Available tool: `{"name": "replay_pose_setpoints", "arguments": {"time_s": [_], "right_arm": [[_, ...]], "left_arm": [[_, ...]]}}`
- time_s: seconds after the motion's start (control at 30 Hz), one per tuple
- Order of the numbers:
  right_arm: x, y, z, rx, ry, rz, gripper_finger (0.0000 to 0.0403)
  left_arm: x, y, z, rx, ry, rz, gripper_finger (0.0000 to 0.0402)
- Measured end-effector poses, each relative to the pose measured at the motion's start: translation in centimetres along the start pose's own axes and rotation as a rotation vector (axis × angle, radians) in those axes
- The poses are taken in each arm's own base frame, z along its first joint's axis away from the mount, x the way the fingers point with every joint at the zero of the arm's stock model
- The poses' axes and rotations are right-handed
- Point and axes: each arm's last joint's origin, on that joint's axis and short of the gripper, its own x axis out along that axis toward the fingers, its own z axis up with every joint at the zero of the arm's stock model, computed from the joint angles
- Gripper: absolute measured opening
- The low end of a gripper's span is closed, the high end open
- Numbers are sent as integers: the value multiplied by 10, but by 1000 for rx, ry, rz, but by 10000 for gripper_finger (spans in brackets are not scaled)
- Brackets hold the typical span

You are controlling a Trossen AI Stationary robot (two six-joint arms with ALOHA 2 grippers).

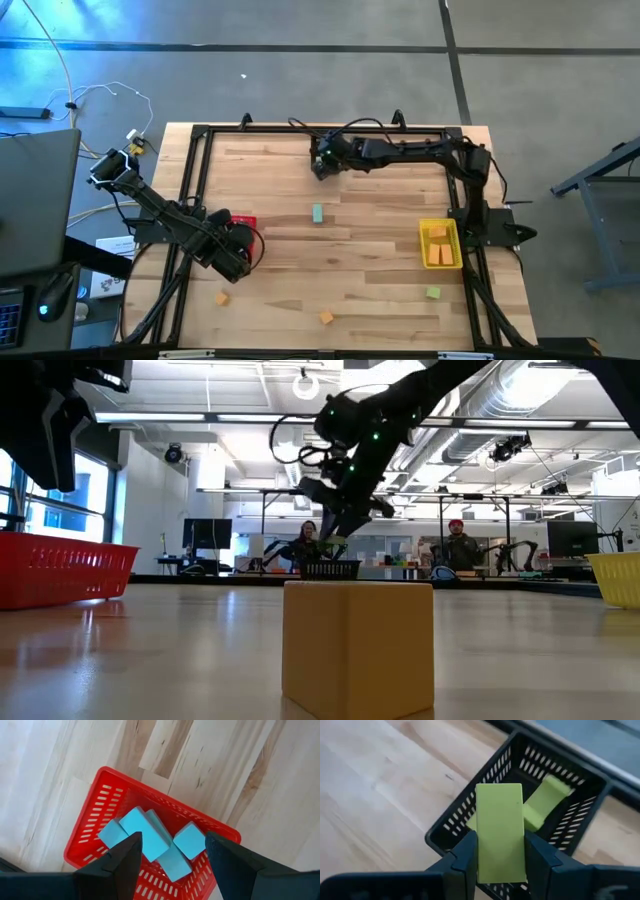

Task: Sort & place blocks by color
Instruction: Put the green block into the black bin, then put the blue block into the red bin

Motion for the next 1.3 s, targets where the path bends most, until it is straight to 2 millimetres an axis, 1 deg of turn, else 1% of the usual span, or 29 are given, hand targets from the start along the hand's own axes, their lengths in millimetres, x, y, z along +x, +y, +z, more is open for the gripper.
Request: {"name": "replay_pose_setpoints", "arguments": {"time_s": [0.1, 0.2, 0.27, 0.37, 0.5, 0.6, 0.7, 0.8, 0.87, 1.0, 1.17, 1.3], "right_arm": [[12, -1, -6, -1, 38, 8, 97], [19, -1, -9, 9, 41, -15, 101], [20, -1, -9, 10, 28, -26, 122], [21, -1, -7, 15, 6, -36, 165], [21, 1, -4, 27, -23, -6, 213], [21, 2, -4, 29, -21, 11, 232], [19, 3, -3, 28, -14, 31, 237], [11, 7, -2, 7, -24, 51, 237], [2, 11, -1, -12, -28, 61, 235], [-23, 21, -3, -68, -24, 90, 233], [-51, 36, -15, -147, 25, 113, 233], [-69, 48, -33, -207, 107, 113, 233]], "left_arm": [[0, 0, 0, 0, 0, 1, 203], [0, 0, 0, 1, -2, 2, 203], [0, 0, 0, 1, -2, 2, 203], [0, 0, 0, 0, -2, 2, 203], [0, 0, 0, 1, -2, 2, 202], [0, 0, 0, 0, -2, 2, 203], [0, 0, 0, 0, 1, 0, 202], [0, 0, 0, 0, 6, -3, 203], [0, 0, 0, 0, 7, -4, 202], [0, 0, 0, 0, 7, -4, 202], [0, 0, 0, 0, 6, -4, 204], [0, 0, 0, 0, 4, -4, 204]]}}
